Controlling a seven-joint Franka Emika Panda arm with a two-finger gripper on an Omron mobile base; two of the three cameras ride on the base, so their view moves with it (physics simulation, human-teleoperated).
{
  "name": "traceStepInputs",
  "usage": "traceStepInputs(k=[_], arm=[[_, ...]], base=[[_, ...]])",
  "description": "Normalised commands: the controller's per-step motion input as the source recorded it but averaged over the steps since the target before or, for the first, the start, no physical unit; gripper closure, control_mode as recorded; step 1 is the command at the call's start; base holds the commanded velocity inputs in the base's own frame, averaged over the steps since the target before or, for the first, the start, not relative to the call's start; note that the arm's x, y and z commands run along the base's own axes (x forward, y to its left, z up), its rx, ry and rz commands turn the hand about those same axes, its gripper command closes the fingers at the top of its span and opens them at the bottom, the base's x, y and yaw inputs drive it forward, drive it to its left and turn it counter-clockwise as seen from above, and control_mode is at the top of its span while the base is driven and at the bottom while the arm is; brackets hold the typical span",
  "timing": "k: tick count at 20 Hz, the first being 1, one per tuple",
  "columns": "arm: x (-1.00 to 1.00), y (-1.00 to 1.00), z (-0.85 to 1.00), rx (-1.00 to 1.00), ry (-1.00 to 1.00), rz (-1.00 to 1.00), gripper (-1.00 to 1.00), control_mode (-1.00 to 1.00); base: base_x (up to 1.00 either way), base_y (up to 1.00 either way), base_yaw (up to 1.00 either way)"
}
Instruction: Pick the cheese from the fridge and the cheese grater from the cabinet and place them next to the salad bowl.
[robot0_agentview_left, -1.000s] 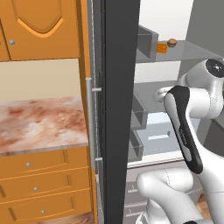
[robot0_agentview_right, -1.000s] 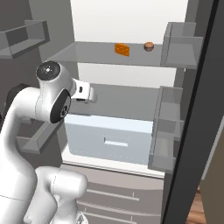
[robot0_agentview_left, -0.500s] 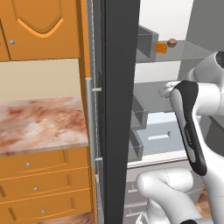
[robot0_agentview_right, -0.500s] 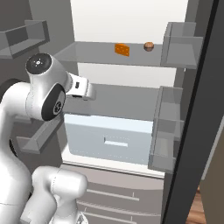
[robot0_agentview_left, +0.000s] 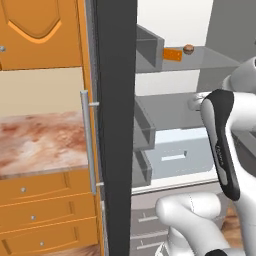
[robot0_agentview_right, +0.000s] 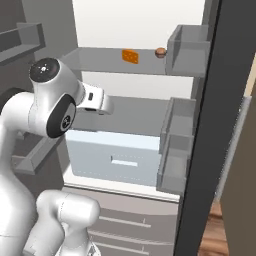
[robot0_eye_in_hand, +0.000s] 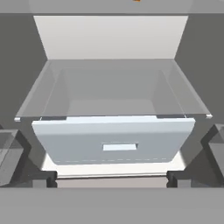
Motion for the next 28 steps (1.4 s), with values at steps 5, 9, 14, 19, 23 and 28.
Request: traceStepInputs(k=[5,9,14,19,23,28], arm=[[0.0,0.0,0.0,0.0,0.0,0.0,-1.0,1.0],[0.0,0.0,0.0,0.0,0.0,0.0,-1.0,1.0],[0.0,0.0,0.0,0.0,0.0,0.0,-1.0,1.0],[0.0,0.0,0.0,0.0,0.0,0.0,-1.0,1.0],[0.0,0.0,0.0,0.0,0.0,0.0,-1.0,1.0],[0.0,0.0,0.0,0.0,0.0,0.0,-1.0,1.0]], base=[[0.46,0.2,-0.09],[0.99,0.3,-0.12],[0.92,-0.29,-0.09],[0.31,-0.8,-0.1],[0.43,-0.7,-0.11],[0.54,-0.26,-0.32]])
